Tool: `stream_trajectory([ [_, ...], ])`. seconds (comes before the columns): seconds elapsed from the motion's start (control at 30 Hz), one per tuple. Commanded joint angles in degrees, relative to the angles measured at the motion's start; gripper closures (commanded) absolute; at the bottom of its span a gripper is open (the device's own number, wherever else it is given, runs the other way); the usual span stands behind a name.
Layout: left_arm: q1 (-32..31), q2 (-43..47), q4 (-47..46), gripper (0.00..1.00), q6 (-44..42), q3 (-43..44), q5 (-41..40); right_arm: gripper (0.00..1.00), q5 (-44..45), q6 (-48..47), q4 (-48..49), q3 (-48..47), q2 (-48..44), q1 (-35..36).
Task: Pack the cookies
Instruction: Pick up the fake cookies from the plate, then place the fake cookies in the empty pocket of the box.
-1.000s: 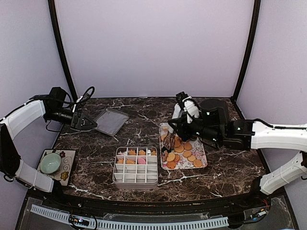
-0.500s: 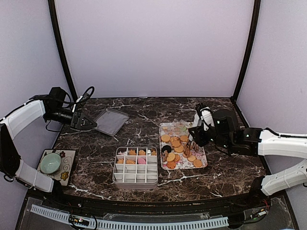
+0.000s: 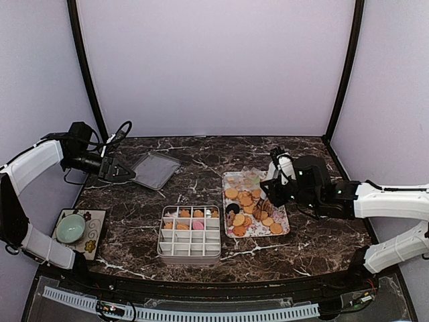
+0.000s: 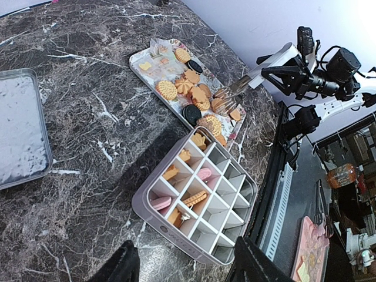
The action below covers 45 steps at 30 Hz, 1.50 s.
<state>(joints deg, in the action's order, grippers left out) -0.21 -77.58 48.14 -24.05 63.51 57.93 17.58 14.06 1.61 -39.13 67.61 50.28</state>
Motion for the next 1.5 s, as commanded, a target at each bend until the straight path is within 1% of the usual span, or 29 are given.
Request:
stream_trajectory([
  [0.0,0.28,0.68,1.61,0.43,-1.25,0.93,0.67,0.60,-1.13,0.96,4.98,0.35,0.97,-0.45],
  [0.07,0.32,0.63,1.69,0.43,-1.34,0.92,0.67,0.64,-1.11,0.97,5.05,0.56,1.19,-0.45],
  [0.2,0.36,0.60,1.68,0.43,-1.37,0.74,0.80,0.78,-0.84,0.80,4.23,0.13,0.83,-0.42],
  [0.3,0.37,0.59,1.63,0.43,-1.38,0.81,0.95,0.83,-1.01,0.12,2.64,-1.39,-0.07,-0.45],
  [0.4,0.38,0.59,1.61,0.43,-1.26,0.90,1.07,0.86,-2.23,-0.45,0.45,-3.93,-1.35,-0.38],
  [0.5,0.42,0.51,1.49,0.43,-1.19,0.85,1.08,0.87,-3.58,-0.61,-1.30,-6.86,-2.44,0.27],
  [0.67,0.42,0.50,1.52,0.43,-1.17,0.75,0.98,0.87,-1.48,-1.64,-2.47,-12.93,-1.04,6.43],
  [0.8,0.47,0.50,1.52,0.43,-1.11,0.74,0.96,0.87,-1.04,-1.85,-1.24,-16.82,3.22,11.02],
  [0.93,0.47,0.71,1.52,0.44,-1.03,0.83,1.00,0.87,-1.80,-2.16,0.20,-19.78,8.19,14.07],
  [1.17,0.47,0.76,1.61,0.43,-1.08,0.92,1.24,0.87,-3.06,-2.29,2.66,-22.12,14.69,16.41],
  [1.47,0.51,0.53,1.60,0.44,-1.27,1.01,1.37,0.87,-2.73,-2.80,3.18,-23.34,16.30,17.46],
])
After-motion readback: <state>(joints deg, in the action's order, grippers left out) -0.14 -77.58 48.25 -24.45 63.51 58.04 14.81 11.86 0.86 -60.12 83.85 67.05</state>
